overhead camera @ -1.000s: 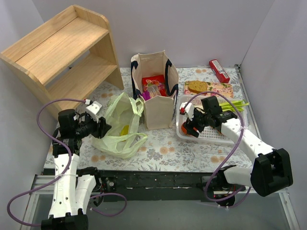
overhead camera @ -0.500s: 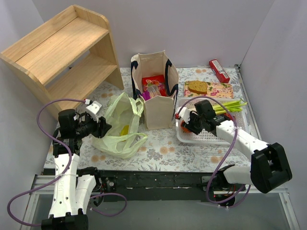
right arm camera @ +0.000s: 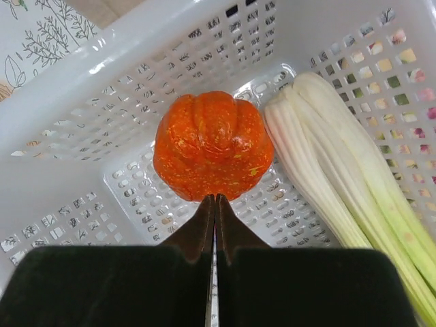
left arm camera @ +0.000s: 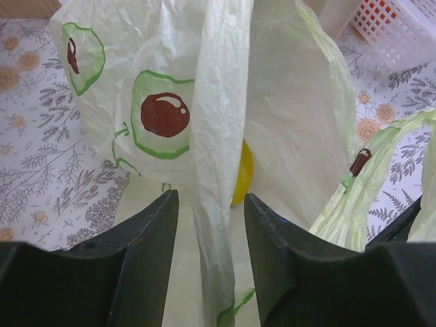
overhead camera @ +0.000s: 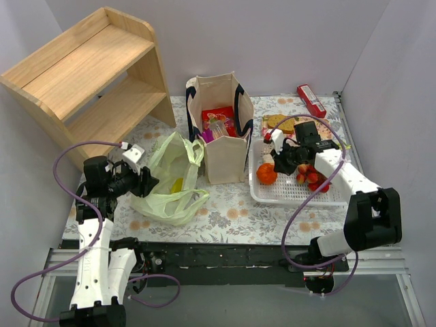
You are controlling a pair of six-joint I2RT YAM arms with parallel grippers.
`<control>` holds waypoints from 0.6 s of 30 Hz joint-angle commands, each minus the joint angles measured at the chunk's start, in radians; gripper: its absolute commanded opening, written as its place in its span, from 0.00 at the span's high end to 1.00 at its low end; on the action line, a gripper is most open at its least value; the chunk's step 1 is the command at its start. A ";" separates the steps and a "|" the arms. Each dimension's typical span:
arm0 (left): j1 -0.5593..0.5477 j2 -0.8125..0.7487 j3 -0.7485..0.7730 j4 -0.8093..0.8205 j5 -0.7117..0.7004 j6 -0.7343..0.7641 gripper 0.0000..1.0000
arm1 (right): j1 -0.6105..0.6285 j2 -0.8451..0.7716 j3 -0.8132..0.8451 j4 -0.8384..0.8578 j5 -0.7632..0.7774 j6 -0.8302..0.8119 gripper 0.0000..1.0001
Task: Untie the knot of the grocery bags and take out the mixed food
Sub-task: Place the fake fruit in the bin.
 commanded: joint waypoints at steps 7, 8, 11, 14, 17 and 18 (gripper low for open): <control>0.007 -0.014 -0.003 0.022 0.023 -0.019 0.57 | 0.067 -0.205 0.120 0.080 -0.242 0.070 0.59; 0.007 -0.014 -0.003 0.021 0.027 -0.019 0.58 | 0.097 -0.243 0.106 0.122 -0.255 0.067 0.53; 0.007 -0.014 -0.002 0.017 0.043 -0.021 0.61 | 0.244 -0.343 0.077 0.248 -0.281 0.087 0.44; 0.007 -0.012 0.003 0.014 0.058 -0.027 0.62 | 0.416 -0.318 0.096 0.314 -0.226 0.149 0.52; 0.007 -0.011 0.007 0.011 0.058 -0.021 0.64 | 0.561 -0.256 0.129 0.397 -0.194 0.166 0.65; 0.005 -0.011 0.009 0.010 0.058 -0.018 0.66 | 0.595 -0.212 0.131 0.430 -0.180 0.164 0.69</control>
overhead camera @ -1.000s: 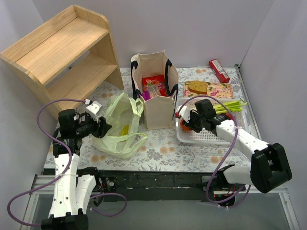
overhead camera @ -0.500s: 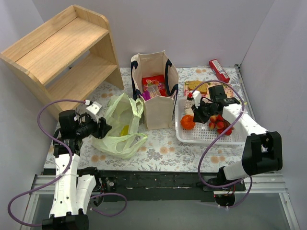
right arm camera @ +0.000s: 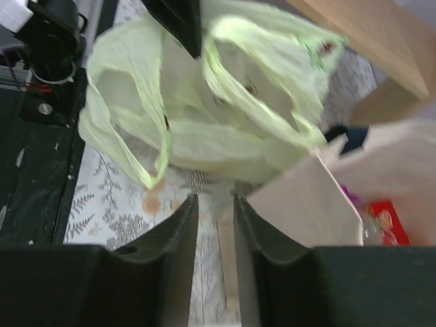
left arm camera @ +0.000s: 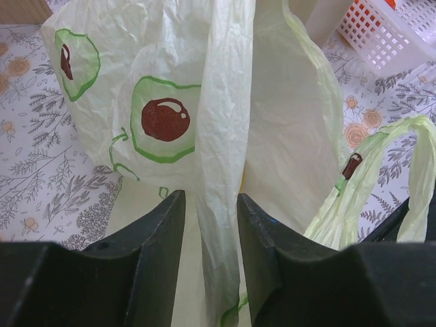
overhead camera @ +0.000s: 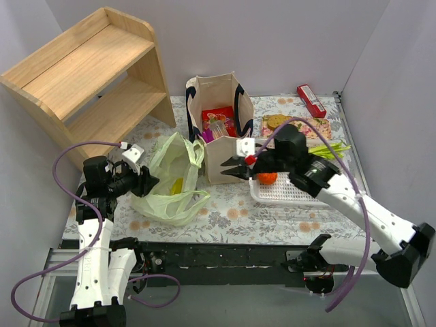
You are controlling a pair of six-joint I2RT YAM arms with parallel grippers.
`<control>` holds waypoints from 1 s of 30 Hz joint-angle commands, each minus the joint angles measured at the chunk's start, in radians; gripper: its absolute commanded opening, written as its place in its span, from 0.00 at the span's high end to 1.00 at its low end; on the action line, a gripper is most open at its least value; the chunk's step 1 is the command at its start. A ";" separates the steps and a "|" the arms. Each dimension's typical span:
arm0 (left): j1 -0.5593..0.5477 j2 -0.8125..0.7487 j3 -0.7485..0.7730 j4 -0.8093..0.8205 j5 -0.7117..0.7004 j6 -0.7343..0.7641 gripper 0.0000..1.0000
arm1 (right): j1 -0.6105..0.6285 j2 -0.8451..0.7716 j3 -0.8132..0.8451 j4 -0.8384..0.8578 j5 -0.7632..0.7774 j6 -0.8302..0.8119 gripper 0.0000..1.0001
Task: Untie the knot of the grocery bags and take out the mixed food
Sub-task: Place the fake fruit in the bin, then pick up the fake fruit from the takeout bag.
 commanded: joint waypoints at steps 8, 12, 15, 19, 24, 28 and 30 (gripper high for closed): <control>0.004 -0.011 0.061 -0.037 0.021 0.028 0.75 | 0.338 0.429 0.125 0.397 0.173 0.005 0.86; 0.006 -0.029 0.069 -0.075 0.019 0.060 0.81 | 0.360 0.560 0.194 0.470 0.288 0.094 0.92; 0.006 -0.043 0.067 -0.080 0.007 0.077 0.92 | 0.373 0.624 0.212 0.501 0.351 0.093 0.94; 0.004 -0.030 0.063 -0.081 0.016 0.083 1.00 | 0.412 0.686 0.161 0.484 0.377 0.006 0.94; 0.004 -0.014 0.067 -0.092 0.015 0.111 1.00 | 0.479 0.663 -0.001 0.427 0.308 -0.036 0.93; 0.004 -0.007 0.067 -0.142 0.015 0.232 1.00 | 0.478 0.652 -0.033 0.444 0.342 -0.055 0.90; 0.006 -0.008 0.064 -0.144 0.004 0.273 1.00 | 0.469 0.663 0.002 0.453 0.353 -0.103 0.87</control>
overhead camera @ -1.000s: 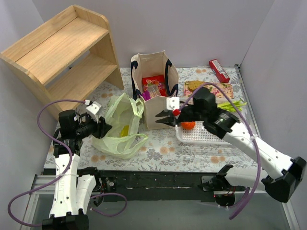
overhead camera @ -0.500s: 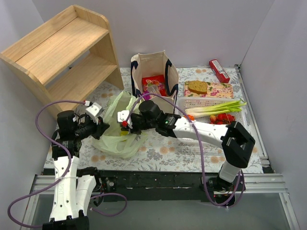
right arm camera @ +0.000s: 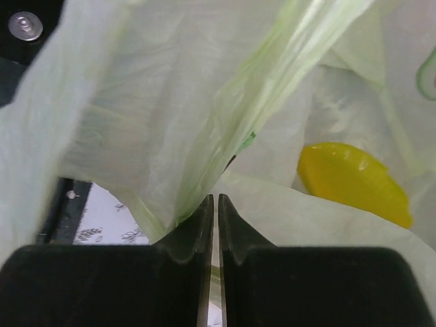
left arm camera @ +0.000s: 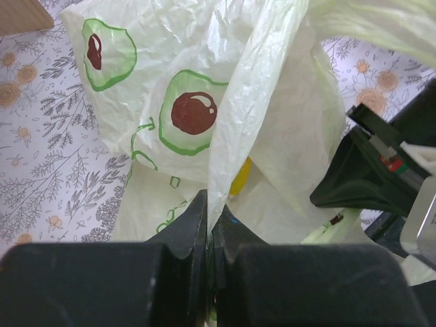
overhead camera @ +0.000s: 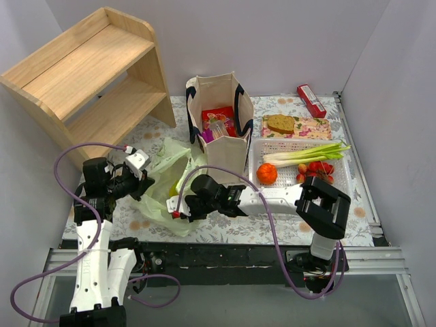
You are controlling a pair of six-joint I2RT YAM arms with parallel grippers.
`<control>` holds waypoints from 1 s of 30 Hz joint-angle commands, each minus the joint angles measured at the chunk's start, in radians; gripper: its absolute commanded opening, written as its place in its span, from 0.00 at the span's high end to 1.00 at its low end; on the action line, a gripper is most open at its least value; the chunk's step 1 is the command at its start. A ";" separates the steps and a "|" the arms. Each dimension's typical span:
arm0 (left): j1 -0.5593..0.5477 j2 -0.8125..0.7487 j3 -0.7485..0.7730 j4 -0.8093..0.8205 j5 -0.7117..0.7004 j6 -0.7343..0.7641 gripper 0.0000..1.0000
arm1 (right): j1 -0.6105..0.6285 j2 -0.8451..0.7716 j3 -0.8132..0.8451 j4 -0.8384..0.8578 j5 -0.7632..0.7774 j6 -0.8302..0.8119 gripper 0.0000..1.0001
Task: Untie the knot of the grocery bags and take out the mixed food
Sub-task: Pick up the fake fruit from the takeout bag.
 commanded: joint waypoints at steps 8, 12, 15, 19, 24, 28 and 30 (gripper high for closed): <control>0.006 -0.003 0.034 -0.001 0.033 0.052 1.00 | -0.046 0.044 0.213 0.039 0.018 -0.162 0.85; 0.004 -0.020 0.027 -0.003 0.033 0.055 1.00 | -0.044 0.084 0.264 0.030 0.026 -0.190 0.84; 0.004 -0.030 0.027 -0.003 0.031 0.049 1.00 | -0.046 0.134 0.273 0.030 0.034 -0.243 0.83; 0.006 -0.035 0.031 -0.015 0.026 0.047 1.00 | -0.052 0.213 0.298 0.016 0.075 -0.285 0.82; 0.004 -0.044 0.025 -0.024 0.019 0.069 1.00 | -0.080 0.245 0.351 -0.073 0.060 -0.296 0.65; 0.006 -0.041 0.016 -0.020 0.023 0.073 1.00 | -0.084 0.260 0.390 -0.185 0.034 -0.398 0.46; 0.006 -0.038 0.011 -0.012 0.031 0.073 1.00 | -0.086 0.260 0.365 -0.184 0.057 -0.484 0.40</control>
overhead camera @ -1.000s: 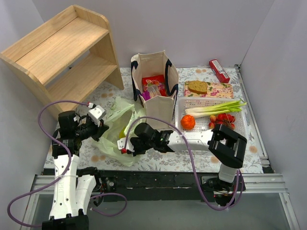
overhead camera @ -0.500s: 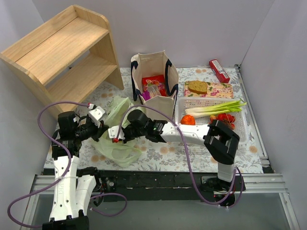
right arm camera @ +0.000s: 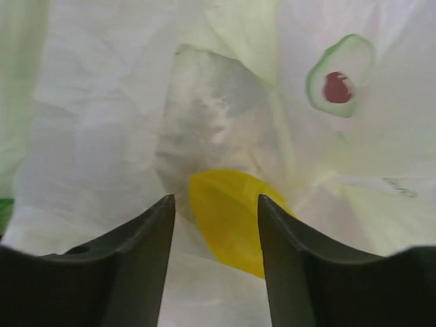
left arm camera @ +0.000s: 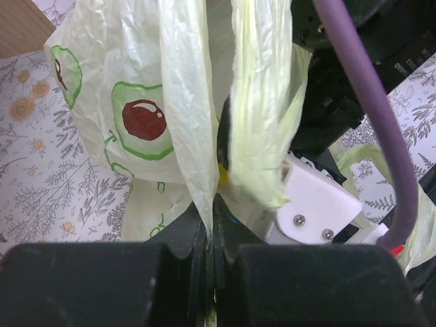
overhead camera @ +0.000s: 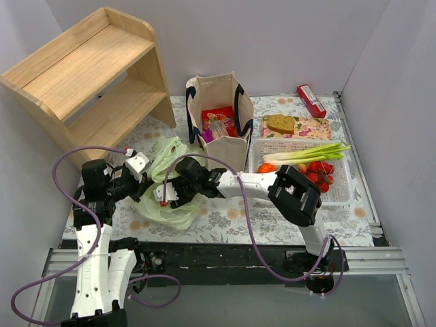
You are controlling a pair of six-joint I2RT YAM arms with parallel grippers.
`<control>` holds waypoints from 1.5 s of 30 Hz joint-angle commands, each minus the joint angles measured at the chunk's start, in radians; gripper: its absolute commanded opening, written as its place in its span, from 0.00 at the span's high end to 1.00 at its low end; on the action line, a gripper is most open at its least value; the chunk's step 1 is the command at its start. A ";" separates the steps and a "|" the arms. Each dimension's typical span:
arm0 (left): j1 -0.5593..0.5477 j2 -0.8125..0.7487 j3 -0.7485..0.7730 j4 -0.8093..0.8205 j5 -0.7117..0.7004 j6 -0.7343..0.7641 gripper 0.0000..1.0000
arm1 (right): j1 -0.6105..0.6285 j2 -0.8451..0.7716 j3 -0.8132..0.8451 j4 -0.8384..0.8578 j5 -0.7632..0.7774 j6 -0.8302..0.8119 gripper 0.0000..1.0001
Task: Untie the knot of the grocery bags and take out the mixed food
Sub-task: Pick up the fake fruit from the takeout bag.
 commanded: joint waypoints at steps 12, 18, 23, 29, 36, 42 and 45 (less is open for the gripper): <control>0.006 0.030 0.025 0.010 0.054 0.022 1.00 | -0.022 0.053 0.001 0.071 0.049 -0.399 0.32; 0.006 0.029 0.017 -0.002 0.086 0.021 1.00 | -0.036 0.130 0.027 0.171 0.137 -0.442 0.36; 0.004 0.021 0.011 -0.003 0.069 0.018 1.00 | -0.046 0.099 -0.011 0.265 0.135 -0.414 0.68; 0.006 0.015 -0.012 0.018 0.043 -0.010 1.00 | -0.043 -0.098 -0.061 0.265 0.024 -0.248 0.79; 0.006 -0.008 -0.035 0.038 0.014 -0.045 1.00 | -0.036 -0.238 -0.048 0.116 -0.127 0.040 0.85; 0.006 -0.014 -0.027 0.023 -0.006 -0.031 1.00 | -0.031 -0.240 -0.107 0.090 -0.115 0.173 0.86; 0.006 -0.006 -0.018 0.035 -0.001 -0.048 1.00 | -0.031 -0.203 -0.098 0.093 -0.060 0.102 0.82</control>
